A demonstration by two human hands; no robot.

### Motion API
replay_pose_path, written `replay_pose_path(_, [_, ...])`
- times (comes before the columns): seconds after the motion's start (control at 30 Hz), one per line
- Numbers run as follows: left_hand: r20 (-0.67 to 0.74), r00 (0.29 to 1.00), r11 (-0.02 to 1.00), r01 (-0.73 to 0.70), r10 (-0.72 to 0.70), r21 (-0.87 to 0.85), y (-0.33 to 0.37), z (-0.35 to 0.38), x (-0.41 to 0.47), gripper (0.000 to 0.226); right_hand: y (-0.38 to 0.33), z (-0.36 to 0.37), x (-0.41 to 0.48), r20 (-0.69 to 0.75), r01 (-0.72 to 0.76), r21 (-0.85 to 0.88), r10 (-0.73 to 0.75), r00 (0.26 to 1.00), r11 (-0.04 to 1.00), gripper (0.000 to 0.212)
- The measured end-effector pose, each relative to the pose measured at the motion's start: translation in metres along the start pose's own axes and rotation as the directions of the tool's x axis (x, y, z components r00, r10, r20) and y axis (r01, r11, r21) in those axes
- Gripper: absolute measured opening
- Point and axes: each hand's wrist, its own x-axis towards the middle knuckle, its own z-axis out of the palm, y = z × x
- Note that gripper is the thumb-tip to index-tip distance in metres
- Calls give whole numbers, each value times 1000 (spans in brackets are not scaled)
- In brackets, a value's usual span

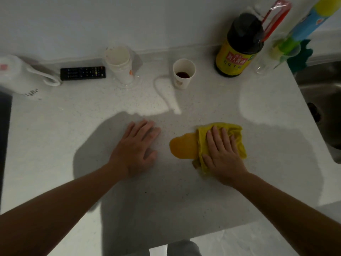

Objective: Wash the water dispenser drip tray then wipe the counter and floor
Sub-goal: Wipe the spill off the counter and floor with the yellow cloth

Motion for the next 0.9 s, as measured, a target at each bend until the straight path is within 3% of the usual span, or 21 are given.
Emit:
replay_pose_path(0.13, [-10,1000,1000,-29,29,9,-2,-1,0,76,14,-19,46,40,175,-26,-173,984,984,79])
replay_pose_path(0.23, [-11,999,999,-38,38,8,-3,-2,0,75,35,-28,68,83,387,-120,-379,922,914,78])
replay_pose_path(0.3, [4,999,999,-36,36,5,-3,-2,0,75,42,-28,70,98,448,-159,-437,894,880,75])
replay_pose_path(0.6, [8,1000,1000,-20,20,-7,1,-5,-4,69,16,5,-54,43,344,-161,-342,939,925,74])
replay_pose_path(0.8, [-13,1000,999,-20,20,-42,0,-5,-4,66,22,-12,-35,154,460,-252,-434,888,851,82])
replay_pose_path(0.9, [-39,999,998,-22,20,-56,-1,0,-3,65,-20,12,-52,87,219,-135,-208,974,966,84])
